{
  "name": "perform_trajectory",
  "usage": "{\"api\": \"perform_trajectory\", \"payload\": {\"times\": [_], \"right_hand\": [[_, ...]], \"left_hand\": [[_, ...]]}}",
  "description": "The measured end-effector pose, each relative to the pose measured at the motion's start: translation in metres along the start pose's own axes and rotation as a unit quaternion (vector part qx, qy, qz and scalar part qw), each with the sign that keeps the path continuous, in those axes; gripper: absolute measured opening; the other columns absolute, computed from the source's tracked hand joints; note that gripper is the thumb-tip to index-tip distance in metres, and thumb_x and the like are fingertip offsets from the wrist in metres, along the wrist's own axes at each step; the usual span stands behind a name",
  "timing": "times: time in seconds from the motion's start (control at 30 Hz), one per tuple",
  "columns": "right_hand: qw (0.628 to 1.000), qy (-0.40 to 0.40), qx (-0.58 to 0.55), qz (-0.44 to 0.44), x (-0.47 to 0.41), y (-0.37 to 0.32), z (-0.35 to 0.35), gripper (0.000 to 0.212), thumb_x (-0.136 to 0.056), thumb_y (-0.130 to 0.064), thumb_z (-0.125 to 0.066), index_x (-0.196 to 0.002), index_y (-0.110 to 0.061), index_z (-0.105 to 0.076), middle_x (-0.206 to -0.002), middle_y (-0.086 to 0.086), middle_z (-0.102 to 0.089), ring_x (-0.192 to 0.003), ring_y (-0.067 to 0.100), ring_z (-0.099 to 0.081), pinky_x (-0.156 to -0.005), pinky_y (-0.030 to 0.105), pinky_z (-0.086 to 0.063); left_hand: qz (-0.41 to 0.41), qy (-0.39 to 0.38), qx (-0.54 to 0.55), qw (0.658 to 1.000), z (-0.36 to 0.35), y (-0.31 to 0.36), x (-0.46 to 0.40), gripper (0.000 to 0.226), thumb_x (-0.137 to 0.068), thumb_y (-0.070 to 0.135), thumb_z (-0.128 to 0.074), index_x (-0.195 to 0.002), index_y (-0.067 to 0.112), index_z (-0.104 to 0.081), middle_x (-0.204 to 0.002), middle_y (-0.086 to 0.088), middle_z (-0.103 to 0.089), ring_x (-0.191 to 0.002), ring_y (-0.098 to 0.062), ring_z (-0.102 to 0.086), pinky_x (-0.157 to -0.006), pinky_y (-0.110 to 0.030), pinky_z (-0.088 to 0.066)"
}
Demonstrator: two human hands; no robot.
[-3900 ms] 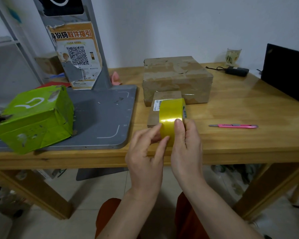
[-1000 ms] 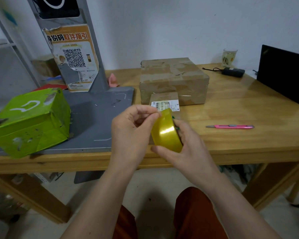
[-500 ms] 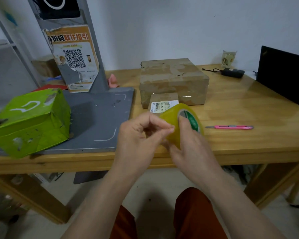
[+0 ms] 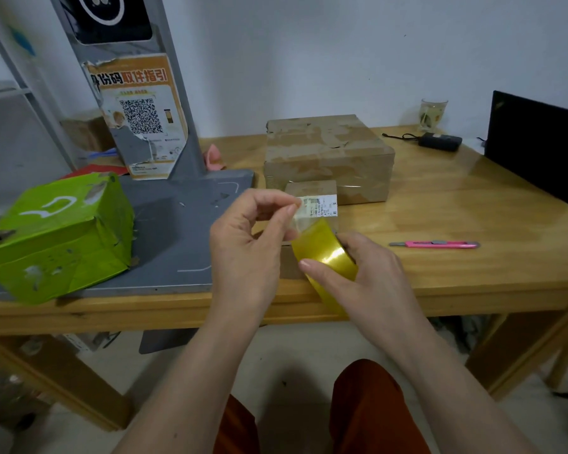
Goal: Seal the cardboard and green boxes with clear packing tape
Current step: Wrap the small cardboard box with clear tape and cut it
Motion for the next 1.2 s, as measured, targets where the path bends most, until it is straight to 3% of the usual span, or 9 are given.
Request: {"api": "perform_trajectory", "payload": {"times": [0.1, 0.17, 0.33, 0.47, 0.53, 0.63, 0.8, 1.0, 1.2], "right_hand": [[0.997, 0.015, -0.068, -0.018, 0.001, -0.002, 0.01, 0.04, -0.067, -0.063, -0.065, -0.092, -0.032, -0.067, -0.073, -0.014, -0.067, -0.067, 0.001, -0.063, -0.057, 0.017, -0.047], [0.994, 0.018, -0.101, -0.022, 0.002, -0.004, 0.014, 0.037, -0.059, -0.065, -0.063, -0.081, -0.035, -0.065, -0.075, -0.021, -0.067, -0.066, -0.002, -0.063, -0.053, 0.011, -0.045], [0.982, 0.003, -0.189, -0.019, 0.011, -0.009, 0.014, 0.04, -0.056, -0.051, -0.075, -0.088, -0.028, -0.065, -0.077, -0.011, -0.072, -0.064, 0.004, -0.067, -0.052, 0.016, -0.05], [0.987, 0.009, -0.163, -0.006, 0.014, -0.009, 0.012, 0.044, -0.058, -0.056, -0.072, -0.089, -0.026, -0.064, -0.078, -0.008, -0.071, -0.064, 0.007, -0.066, -0.056, 0.027, -0.056], [0.99, 0.023, -0.141, -0.006, 0.015, -0.005, 0.012, 0.044, -0.059, -0.062, -0.068, -0.086, -0.028, -0.064, -0.078, -0.01, -0.069, -0.063, 0.006, -0.064, -0.054, 0.026, -0.054], [0.995, 0.047, -0.087, 0.015, 0.016, -0.004, 0.011, 0.047, -0.065, -0.072, -0.062, -0.082, -0.028, -0.062, -0.074, -0.01, -0.066, -0.061, 0.007, -0.062, -0.051, 0.024, -0.049], [0.996, 0.068, -0.029, 0.051, 0.018, 0.001, 0.008, 0.042, -0.069, -0.071, -0.058, -0.082, -0.031, -0.056, -0.065, -0.011, -0.061, -0.061, 0.007, -0.061, -0.05, 0.018, -0.043], [0.997, 0.062, -0.039, 0.025, 0.017, 0.004, 0.01, 0.049, -0.065, -0.074, -0.056, -0.08, -0.027, -0.06, -0.068, -0.012, -0.062, -0.061, 0.007, -0.059, -0.054, 0.03, -0.048], [0.999, 0.052, 0.012, 0.006, 0.013, -0.003, 0.017, 0.044, -0.064, -0.067, -0.06, -0.077, -0.025, -0.061, -0.063, -0.011, -0.06, -0.063, 0.006, -0.056, -0.055, 0.03, -0.046]], "left_hand": [[-0.008, -0.01, -0.015, 1.0, -0.003, 0.002, -0.005, 0.026, -0.091, -0.001, -0.064, -0.082, 0.023, -0.07, -0.085, 0.004, -0.072, -0.084, -0.01, -0.067, -0.064, -0.024, -0.056], [-0.018, -0.016, -0.029, 0.999, -0.005, 0.005, -0.007, 0.025, -0.091, 0.0, -0.063, -0.083, 0.024, -0.07, -0.086, 0.007, -0.072, -0.086, -0.006, -0.067, -0.064, -0.021, -0.055], [-0.048, -0.006, -0.115, 0.992, -0.003, 0.001, -0.01, 0.024, -0.09, 0.008, -0.066, -0.085, 0.031, -0.069, -0.09, 0.01, -0.07, -0.094, -0.007, -0.064, -0.079, -0.028, -0.055], [-0.049, 0.013, -0.175, 0.983, 0.0, 0.004, -0.014, 0.028, -0.088, 0.01, -0.068, -0.08, 0.036, -0.063, -0.108, 0.001, -0.064, -0.105, -0.005, -0.057, -0.089, -0.014, -0.045], [0.003, -0.019, -0.105, 0.994, -0.003, -0.003, -0.016, 0.026, -0.092, 0.005, -0.063, -0.08, 0.027, -0.063, -0.088, -0.006, -0.071, -0.085, -0.013, -0.068, -0.076, -0.03, -0.056], [0.099, -0.058, -0.022, 0.993, -0.012, -0.013, -0.009, 0.019, -0.098, 0.003, -0.053, -0.084, 0.016, -0.058, -0.072, -0.006, -0.073, -0.066, -0.021, -0.073, -0.057, -0.029, -0.058], [0.153, -0.056, 0.049, 0.985, -0.013, -0.017, -0.004, 0.009, -0.1, 0.005, -0.05, -0.092, 0.007, -0.054, -0.074, -0.009, -0.073, -0.068, -0.027, -0.074, -0.063, -0.034, -0.061], [0.192, -0.045, 0.13, 0.972, -0.012, -0.023, 0.0, 0.012, -0.099, 0.003, -0.05, -0.088, 0.009, -0.053, -0.074, -0.013, -0.073, -0.066, -0.029, -0.073, -0.054, -0.03, -0.059], [0.229, -0.029, 0.205, 0.951, -0.013, -0.029, 0.003, 0.011, -0.099, 0.004, -0.049, -0.09, 0.007, -0.054, -0.08, -0.017, -0.074, -0.073, -0.033, -0.074, -0.067, -0.037, -0.061]]}}
Point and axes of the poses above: each hand's wrist, its own x-axis away from the middle knuckle, its own z-axis out of the back of the hand, y = z × x, the point moved 7 cm from there along -x, towards the middle knuckle
